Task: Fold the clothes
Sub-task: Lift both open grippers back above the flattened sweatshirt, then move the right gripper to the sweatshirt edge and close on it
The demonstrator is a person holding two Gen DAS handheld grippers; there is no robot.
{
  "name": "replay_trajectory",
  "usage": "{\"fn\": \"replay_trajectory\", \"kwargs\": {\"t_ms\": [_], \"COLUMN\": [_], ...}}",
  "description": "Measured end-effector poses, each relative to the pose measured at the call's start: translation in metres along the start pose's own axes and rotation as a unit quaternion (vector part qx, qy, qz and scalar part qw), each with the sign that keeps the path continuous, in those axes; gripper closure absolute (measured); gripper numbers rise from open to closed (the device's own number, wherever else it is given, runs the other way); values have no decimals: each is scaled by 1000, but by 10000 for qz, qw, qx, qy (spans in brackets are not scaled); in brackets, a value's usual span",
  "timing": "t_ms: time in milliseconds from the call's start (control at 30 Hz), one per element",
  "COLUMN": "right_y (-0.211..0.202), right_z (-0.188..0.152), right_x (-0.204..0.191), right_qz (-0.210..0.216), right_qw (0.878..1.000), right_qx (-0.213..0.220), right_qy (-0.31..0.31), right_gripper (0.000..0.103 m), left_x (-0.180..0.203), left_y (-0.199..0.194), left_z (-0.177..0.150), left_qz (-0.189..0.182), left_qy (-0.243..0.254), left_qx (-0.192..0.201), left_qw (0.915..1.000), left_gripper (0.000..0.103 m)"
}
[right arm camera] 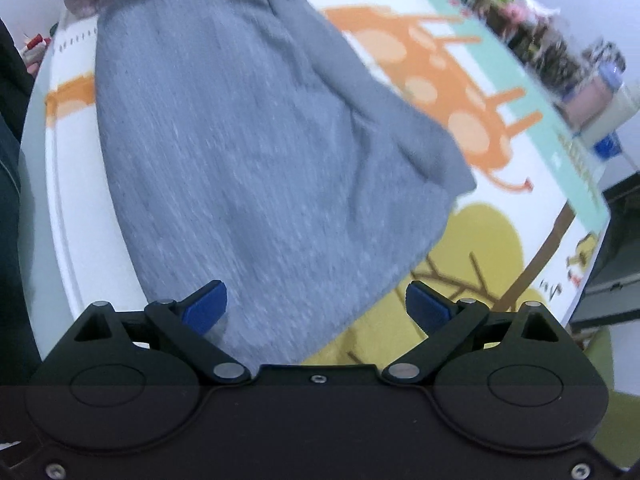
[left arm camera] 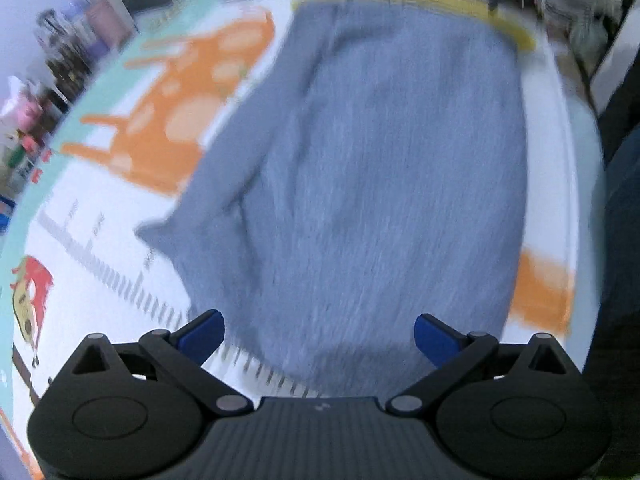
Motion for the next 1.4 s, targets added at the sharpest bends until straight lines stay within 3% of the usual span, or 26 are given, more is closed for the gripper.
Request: {"fn": "replay_trajectory", "kwargs": {"t_ms": [100,333,567,733,933,1167,1400], "right_y": [-16,-49,-63,-54,-35,-12,-4], "right_z": [18,66,100,107,93,65,42], "right_x": [-8,-21,-49,-67,-80,-93,-100], "right_qz": [-103,-567,-611,-883,-1131,-987,-1078], "right_qw": [9993,9904,9819,9728,9491,9023,8712], "right_qx": [353,1183,1623,1565,1342,965,598], "right_qy": [-2,435,759,1464,2617,4085,4752], "right_gripper": [7,6,6,6,6,5,5], "left_x": [11,54,84,87,87,89,106], "left_y": [-24,-54,-41,-18,6,15,24], "left_z": [24,83,104,94,70,44,27], "left_qz": [39,39,379,810,1071,1335,1621], "left_qy": [-129,-435,-840,-1518,-2830,-3923,-4476], "left_qx": [646,1577,1849,1835,1776,1752,1481], "left_qw": [9978,9865,9784,9678,9364,8931,8669], "left_gripper": [0,0,0,0,0,0,0]}}
Point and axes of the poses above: each gripper's, at about its wrist camera, not at the fingertips, and y roughly the way its jaws point, x to its right, z to its top, the point moved 9 cm from there along y, roughly the way its jaws point, and after that the axes turned 5 degrees about -z, right-handed, at the moved point
